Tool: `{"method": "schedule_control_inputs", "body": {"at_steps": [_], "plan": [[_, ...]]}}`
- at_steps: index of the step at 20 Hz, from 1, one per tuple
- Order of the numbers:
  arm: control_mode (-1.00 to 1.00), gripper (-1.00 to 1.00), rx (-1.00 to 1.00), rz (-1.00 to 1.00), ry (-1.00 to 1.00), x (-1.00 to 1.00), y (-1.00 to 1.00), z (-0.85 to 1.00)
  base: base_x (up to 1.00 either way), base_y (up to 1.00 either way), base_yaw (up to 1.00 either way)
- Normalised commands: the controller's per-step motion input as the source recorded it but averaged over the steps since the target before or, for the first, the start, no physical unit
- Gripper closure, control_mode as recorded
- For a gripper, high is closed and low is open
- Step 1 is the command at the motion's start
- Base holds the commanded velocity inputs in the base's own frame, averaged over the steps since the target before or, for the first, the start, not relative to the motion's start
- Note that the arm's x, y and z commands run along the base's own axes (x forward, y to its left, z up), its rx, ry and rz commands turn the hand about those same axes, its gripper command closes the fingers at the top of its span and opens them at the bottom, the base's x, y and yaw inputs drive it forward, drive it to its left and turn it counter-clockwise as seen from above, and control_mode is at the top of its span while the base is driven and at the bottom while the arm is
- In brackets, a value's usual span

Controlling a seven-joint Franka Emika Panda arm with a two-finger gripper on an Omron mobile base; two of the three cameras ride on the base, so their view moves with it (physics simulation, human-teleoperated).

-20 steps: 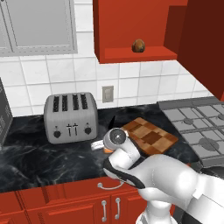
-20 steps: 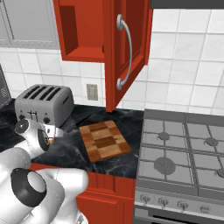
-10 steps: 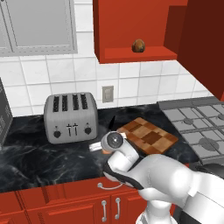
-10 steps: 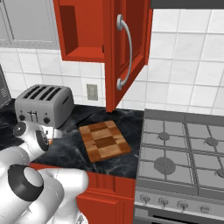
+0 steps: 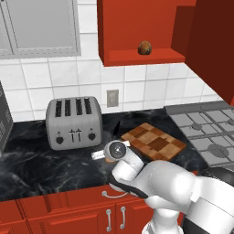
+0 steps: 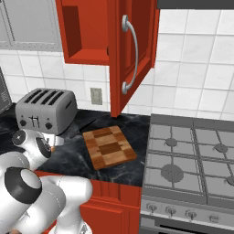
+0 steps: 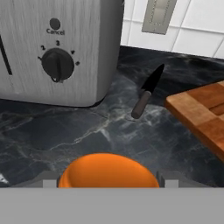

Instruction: Pick the bread, place it on the cutting board, pick the jam, place it on the counter, and close the cabinet.

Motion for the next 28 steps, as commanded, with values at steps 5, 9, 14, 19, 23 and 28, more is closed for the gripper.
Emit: {"method": "schedule_control_inputs", "body": {"at_steps": [5, 9, 14, 19, 23, 28], "plan": [[-1.00, 1.00, 0.00, 0.00, -0.01, 0.12, 0.00, -0.07, 0.00, 0.00, 0.00], [-1.00, 1.00, 0.00, 0.00, -0.01, 0.07, 0.00, -0.07, 0.00, 0.00, 0.00], [-1.00, 1.00, 0.00, 0.00, -0.02, 0.04, 0.00, -0.10, 0.00, 0.00, 0.00], [-1.00, 1.00, 0.00, 0.00, -0.01, 0.02, 0.00, -0.11, 0.00, 0.00, 0.00], [-1.00, 1.00, 0.00, 0.00, -0.01, 0.04, 0.00, -0.13, 0.00, 0.00, 0.00], [-1.00, 1.00, 0.00, 0.00, 0.00, 0.05, 0.00, -0.16, 0.00, 0.00, 0.00]]}}
